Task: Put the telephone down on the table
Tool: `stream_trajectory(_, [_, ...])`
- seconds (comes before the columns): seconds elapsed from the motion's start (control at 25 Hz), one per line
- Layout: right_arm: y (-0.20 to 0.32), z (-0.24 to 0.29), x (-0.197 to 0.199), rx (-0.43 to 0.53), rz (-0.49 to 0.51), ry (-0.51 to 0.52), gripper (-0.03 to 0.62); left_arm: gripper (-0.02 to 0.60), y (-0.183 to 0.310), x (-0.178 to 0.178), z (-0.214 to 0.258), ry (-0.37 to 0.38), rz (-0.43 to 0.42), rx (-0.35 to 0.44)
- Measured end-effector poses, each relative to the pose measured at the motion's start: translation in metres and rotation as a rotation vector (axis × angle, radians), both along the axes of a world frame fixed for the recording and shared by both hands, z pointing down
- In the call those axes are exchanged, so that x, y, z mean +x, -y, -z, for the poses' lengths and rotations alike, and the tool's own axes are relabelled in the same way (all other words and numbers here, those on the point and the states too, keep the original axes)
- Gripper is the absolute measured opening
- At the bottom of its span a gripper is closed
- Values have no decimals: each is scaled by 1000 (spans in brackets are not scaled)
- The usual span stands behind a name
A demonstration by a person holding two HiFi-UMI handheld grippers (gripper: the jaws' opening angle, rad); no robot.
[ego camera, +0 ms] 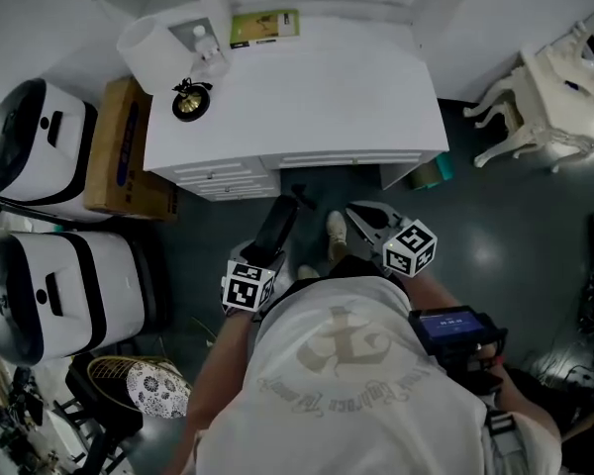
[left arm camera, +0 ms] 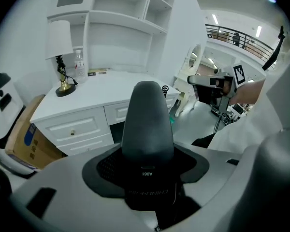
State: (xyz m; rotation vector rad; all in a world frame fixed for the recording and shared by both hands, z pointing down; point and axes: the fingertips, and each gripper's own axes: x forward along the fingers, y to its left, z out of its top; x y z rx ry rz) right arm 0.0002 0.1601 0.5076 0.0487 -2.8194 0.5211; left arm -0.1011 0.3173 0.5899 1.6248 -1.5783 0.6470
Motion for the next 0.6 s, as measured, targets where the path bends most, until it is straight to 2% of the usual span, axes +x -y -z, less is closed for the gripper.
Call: stream_trajectory(0.6, [13, -7, 14, -16, -66, -26, 15, 278, 19, 7, 0, -2, -84, -14])
